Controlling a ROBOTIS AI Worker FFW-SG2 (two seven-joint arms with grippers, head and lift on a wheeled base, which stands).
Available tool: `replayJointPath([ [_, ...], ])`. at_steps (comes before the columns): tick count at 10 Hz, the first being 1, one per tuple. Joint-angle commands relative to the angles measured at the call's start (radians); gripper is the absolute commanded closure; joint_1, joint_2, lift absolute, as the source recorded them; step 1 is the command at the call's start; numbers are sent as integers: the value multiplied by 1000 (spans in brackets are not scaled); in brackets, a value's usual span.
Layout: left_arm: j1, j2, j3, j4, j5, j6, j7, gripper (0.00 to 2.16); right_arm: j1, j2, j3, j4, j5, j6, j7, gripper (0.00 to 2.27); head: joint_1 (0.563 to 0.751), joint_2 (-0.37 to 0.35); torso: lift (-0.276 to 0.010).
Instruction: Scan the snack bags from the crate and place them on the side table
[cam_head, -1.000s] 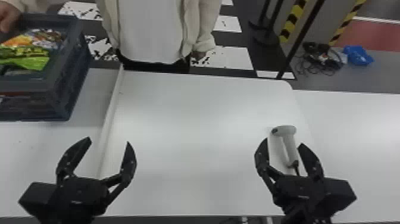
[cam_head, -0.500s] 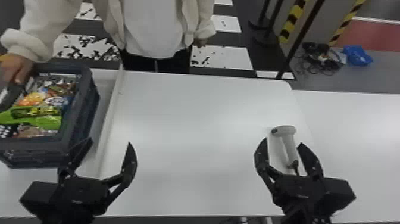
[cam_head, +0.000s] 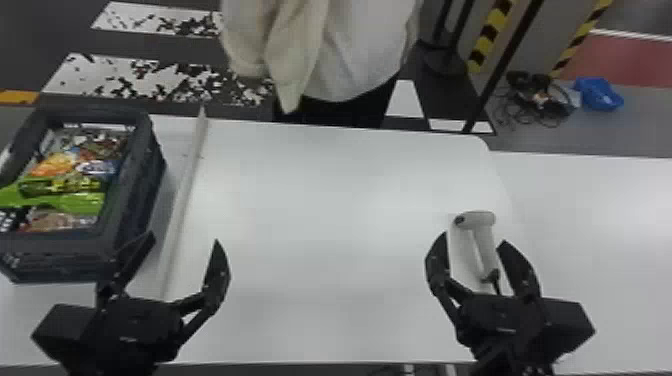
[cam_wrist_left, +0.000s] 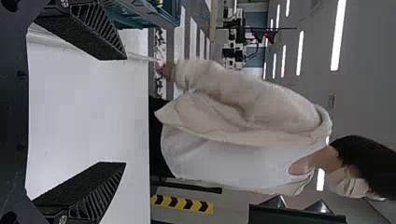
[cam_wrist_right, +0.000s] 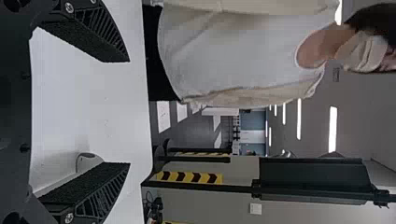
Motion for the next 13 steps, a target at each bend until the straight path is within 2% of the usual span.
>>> replayJointPath([
  [1, 0, 0, 0, -4, 3, -3, 8, 60, 1, 0, 0, 0, 0, 0, 0, 90, 695, -137, -81],
  [4, -1, 0, 12, -20, 5, 3, -6, 56, 3, 0, 0, 2, -1, 0, 0, 90, 695, -135, -81],
  [6, -3, -3, 18, -31, 5, -9, 41, 60, 3, 0, 0, 3, -1, 0, 0, 90, 695, -128, -81],
  [8, -20, -8, 54, -51, 6, 3, 61, 73, 3, 0, 0, 6, -3, 0, 0, 90, 695, -103, -81],
  [11, -84, -18, 129, -94, 38, 147, 58, 76, 1, -5, 0, 6, -3, 3, 0, 90, 695, -58, -81],
  [12, -110, -18, 158, -114, 61, 245, 46, 87, 0, -6, 0, 6, -3, 3, 0, 90, 695, -37, -81],
  [13, -133, -20, 184, -117, 69, 270, 37, 83, -2, -6, 2, 6, -3, 3, 0, 90, 695, -29, -81],
])
